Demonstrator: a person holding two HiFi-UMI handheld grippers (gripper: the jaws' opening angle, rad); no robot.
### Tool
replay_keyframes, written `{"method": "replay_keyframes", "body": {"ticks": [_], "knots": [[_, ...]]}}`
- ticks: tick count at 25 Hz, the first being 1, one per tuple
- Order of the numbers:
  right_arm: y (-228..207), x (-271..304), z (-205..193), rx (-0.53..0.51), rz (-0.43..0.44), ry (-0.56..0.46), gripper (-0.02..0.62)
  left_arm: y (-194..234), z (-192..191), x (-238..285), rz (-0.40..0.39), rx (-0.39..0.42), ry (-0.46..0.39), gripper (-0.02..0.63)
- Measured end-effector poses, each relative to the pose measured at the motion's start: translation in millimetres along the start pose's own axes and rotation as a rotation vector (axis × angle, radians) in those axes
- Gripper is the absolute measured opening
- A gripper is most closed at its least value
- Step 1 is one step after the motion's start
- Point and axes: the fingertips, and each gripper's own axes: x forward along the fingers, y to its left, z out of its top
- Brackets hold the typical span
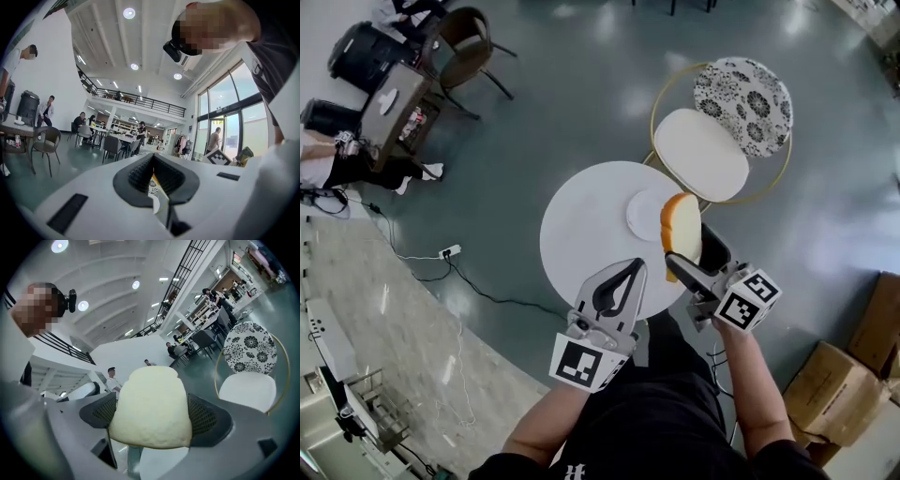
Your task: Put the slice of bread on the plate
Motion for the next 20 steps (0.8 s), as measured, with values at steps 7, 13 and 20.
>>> {"method": "replay_keyframes", "body": {"ticks": [7, 13, 20], "knots": [[-81, 38, -52, -0.005, -0.088, 0.064, 0.483, 32, -47, 22, 0.006, -0.040, 0.047, 0.007], [-129, 66, -87, -0.060, -0.141, 0.138, 0.483, 61, -81, 35, 0.019, -0.056, 0.081, 0.007], [-170, 99, -129, -0.248, -0.233, 0.276, 0.482, 85, -112, 34, 0.038, -0.072, 0.101, 0.008]]}}
